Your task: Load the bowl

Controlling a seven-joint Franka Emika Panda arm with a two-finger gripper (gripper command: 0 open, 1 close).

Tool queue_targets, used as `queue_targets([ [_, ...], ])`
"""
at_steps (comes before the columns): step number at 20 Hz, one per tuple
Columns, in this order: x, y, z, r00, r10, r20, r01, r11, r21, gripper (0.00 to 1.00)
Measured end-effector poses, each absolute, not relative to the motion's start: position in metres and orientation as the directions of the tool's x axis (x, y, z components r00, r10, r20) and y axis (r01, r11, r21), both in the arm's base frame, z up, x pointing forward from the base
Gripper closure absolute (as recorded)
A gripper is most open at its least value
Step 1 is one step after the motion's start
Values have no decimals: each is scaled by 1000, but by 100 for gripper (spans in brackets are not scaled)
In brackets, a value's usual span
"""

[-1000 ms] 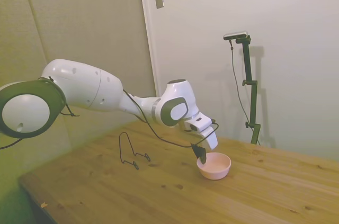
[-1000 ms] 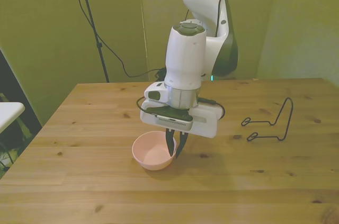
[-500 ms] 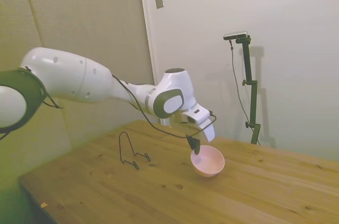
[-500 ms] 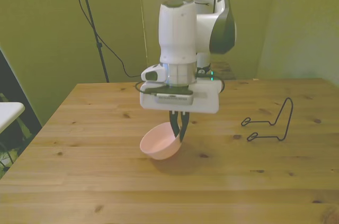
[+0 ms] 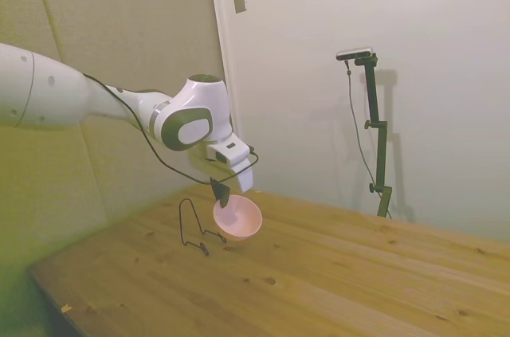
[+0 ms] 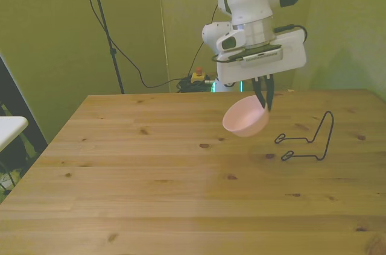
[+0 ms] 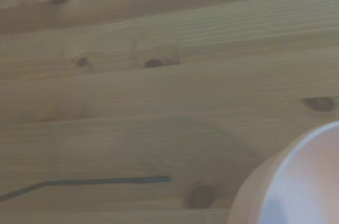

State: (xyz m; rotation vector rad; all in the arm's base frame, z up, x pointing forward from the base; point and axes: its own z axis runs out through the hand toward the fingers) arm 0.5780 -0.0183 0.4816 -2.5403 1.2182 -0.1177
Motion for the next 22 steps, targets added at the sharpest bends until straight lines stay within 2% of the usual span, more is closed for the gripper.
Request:
queue_targets([
  [7, 577, 21, 471, 668, -716, -206, -702, -513, -494, 100],
  [11, 577, 32, 468, 694, -685, -221, -676, -516, -526, 100],
  [22, 572, 31, 433, 775, -563, -287, -594, -495, -634, 100],
])
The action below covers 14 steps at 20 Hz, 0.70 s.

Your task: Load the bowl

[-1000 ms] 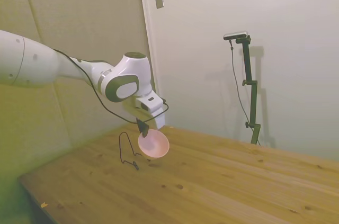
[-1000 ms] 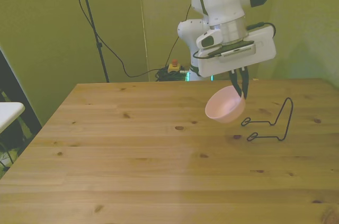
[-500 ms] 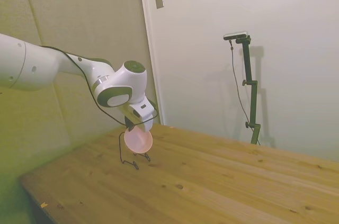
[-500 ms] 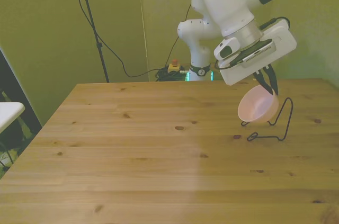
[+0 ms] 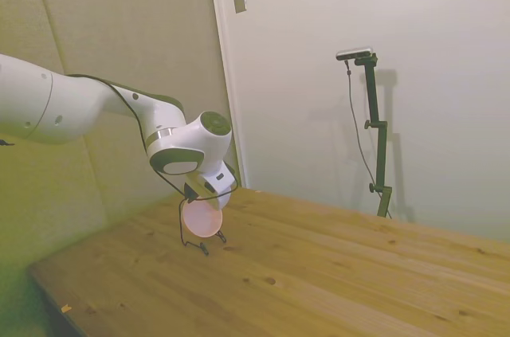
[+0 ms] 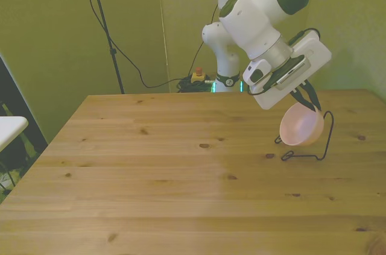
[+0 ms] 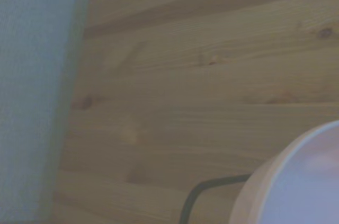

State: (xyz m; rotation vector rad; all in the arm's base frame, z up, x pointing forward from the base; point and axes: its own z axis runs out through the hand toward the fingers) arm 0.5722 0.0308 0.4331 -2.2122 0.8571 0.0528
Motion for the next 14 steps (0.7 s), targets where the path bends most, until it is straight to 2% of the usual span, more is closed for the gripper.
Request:
queue_targets([
  [14, 561, 31, 413, 825, -496, -272, -514, -457, -726, 100],
])
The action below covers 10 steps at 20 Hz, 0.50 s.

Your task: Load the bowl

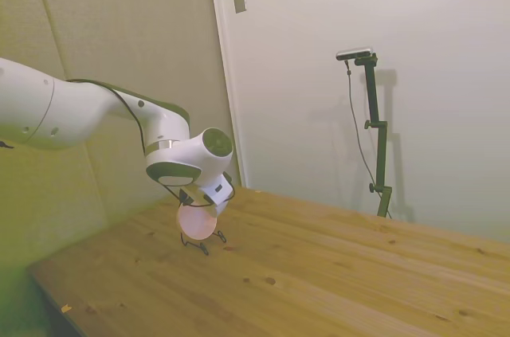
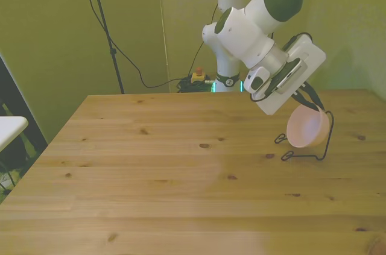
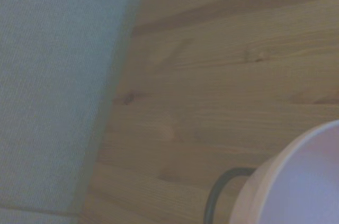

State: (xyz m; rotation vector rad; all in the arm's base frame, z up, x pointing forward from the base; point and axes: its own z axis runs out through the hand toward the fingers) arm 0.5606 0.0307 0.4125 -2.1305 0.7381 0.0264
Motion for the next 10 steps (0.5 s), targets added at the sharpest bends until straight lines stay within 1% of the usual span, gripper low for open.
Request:
queue_targets([
  [10, 564, 26, 402, 825, -496, -271, -511, -449, -733, 100],
])
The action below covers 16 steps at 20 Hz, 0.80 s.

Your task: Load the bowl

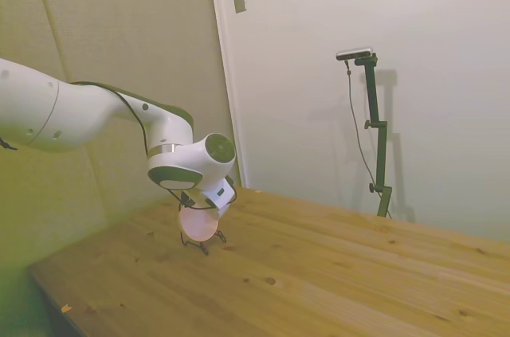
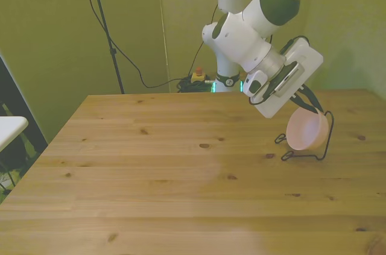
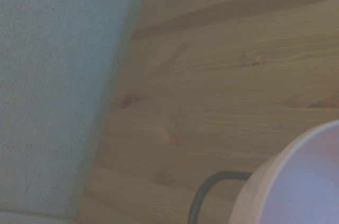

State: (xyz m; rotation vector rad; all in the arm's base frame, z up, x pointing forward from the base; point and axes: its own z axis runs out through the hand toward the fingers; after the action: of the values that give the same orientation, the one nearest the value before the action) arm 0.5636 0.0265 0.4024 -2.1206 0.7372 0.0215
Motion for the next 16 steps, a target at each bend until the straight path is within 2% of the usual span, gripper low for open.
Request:
queue_targets([
  [6, 567, 27, 396, 822, -498, -276, -517, -448, -730, 100],
  [7, 567, 28, 395, 822, -497, -277, -517, -448, -730, 0],
  [16, 571, 30, 397, 827, -492, -274, -510, -450, -733, 0],
])
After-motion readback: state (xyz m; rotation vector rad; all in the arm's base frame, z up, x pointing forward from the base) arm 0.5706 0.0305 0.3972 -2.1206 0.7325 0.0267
